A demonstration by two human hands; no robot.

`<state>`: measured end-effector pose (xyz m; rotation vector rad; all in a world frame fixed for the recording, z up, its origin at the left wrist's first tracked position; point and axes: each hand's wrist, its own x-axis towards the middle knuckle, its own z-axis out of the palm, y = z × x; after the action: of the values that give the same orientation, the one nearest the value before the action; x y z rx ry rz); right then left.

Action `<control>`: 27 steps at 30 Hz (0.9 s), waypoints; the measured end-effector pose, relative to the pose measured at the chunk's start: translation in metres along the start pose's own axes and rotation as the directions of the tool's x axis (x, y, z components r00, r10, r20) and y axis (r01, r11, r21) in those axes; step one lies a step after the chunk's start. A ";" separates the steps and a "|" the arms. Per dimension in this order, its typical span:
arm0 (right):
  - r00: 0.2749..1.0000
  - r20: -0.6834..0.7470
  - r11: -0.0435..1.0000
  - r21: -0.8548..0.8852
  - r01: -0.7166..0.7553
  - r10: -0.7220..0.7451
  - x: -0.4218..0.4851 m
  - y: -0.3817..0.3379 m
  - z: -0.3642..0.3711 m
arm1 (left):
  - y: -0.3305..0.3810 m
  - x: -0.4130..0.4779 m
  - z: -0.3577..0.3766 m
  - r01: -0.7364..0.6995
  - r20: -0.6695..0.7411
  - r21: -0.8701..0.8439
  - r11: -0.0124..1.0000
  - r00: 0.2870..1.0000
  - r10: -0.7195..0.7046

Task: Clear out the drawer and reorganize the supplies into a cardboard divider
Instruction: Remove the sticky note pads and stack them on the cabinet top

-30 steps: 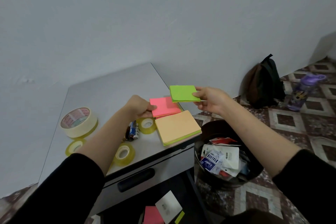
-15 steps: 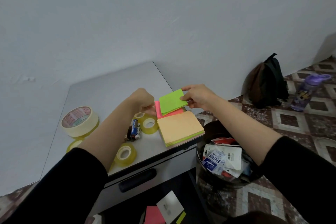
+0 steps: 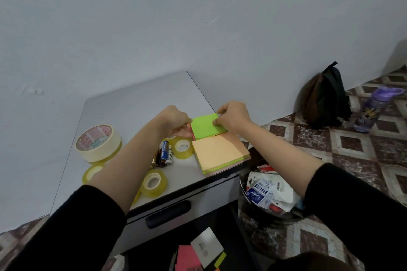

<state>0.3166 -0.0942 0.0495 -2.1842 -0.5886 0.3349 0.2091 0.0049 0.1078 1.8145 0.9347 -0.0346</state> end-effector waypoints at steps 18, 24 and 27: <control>0.998 -0.064 1.000 0.026 -0.010 0.012 0.000 0.005 0.002 | -0.013 0.023 0.001 -0.045 -0.124 0.135 0.990 0.990 0.062; 0.985 -0.158 0.984 0.148 0.100 -0.076 -0.029 0.003 -0.012 | -0.031 -0.007 0.001 -0.214 -0.197 -0.117 0.970 0.962 0.189; 0.978 -0.152 0.962 0.210 0.175 -0.145 -0.058 0.000 -0.015 | -0.047 -0.036 0.007 -0.334 -0.191 -0.170 0.927 0.934 0.302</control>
<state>0.2731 -0.1344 0.0607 -1.9132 -0.6165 0.1559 0.1585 -0.0150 0.0832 1.7776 0.7138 0.4038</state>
